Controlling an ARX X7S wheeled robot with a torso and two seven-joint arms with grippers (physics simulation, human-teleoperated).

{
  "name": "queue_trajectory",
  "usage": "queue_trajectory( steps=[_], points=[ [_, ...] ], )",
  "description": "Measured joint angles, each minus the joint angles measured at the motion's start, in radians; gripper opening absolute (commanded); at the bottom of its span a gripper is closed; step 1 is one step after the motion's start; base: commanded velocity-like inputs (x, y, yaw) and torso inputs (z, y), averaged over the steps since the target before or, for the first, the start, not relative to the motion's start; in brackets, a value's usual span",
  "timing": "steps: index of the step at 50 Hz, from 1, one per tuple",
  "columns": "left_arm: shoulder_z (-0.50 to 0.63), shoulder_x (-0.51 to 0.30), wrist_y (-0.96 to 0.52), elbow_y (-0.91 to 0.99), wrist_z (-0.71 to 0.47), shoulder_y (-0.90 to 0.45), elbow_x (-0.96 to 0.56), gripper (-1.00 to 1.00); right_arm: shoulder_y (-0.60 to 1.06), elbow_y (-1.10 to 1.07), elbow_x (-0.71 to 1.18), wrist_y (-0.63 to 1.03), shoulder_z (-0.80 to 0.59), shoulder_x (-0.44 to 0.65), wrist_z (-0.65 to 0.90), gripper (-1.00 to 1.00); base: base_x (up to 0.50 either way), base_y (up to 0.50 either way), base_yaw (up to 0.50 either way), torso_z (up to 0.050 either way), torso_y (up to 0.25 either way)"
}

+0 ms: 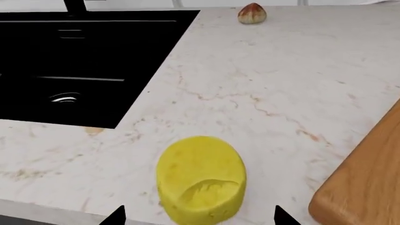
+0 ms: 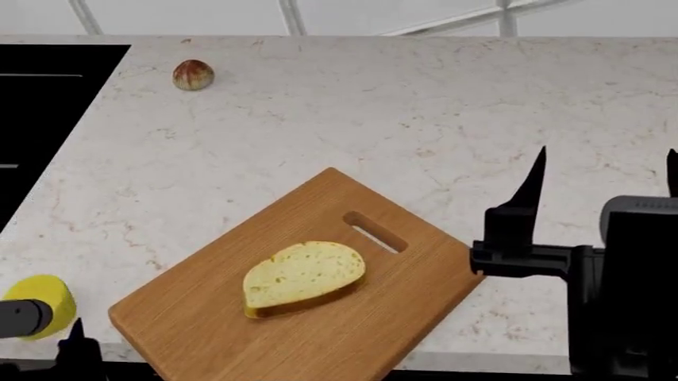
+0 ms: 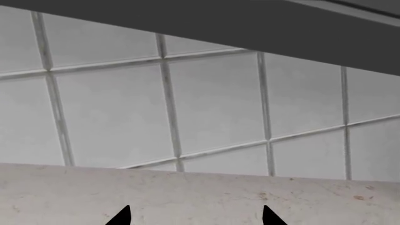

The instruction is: Pick up the wedge of cheese and place it on the slice of bread to prepare a simple cheese on bread dish.

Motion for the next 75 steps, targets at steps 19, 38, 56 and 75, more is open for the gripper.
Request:
queue_trajectory(
  steps=[19,38,56,75],
  points=[
    [0.021,-0.017,-0.026,-0.087,0.008,-0.069,0.0,1.0,0.002,0.012,-0.002,-0.007,-0.013,0.0,0.003,1.0,0.0,0.0,0.0,0.0,0.0],
    [0.053,-0.025,-0.02,-0.143,0.017,-0.113,0.007,1.0,0.013,0.004,0.007,0.012,-0.016,0.002,0.011,1.0,0.0,0.0,0.0,0.0,0.0],
    [0.066,-0.024,0.027,-0.204,0.036,-0.137,0.018,-1.0,0.007,0.006,0.009,0.009,-0.017,0.004,0.016,1.0,0.0,0.0,0.0,0.0,0.0],
    [0.063,-0.031,0.009,-0.177,0.036,-0.128,0.014,-1.0,0.008,0.013,0.011,0.005,-0.022,0.005,0.02,1.0,0.0,0.0,0.0,0.0,0.0]
  ],
)
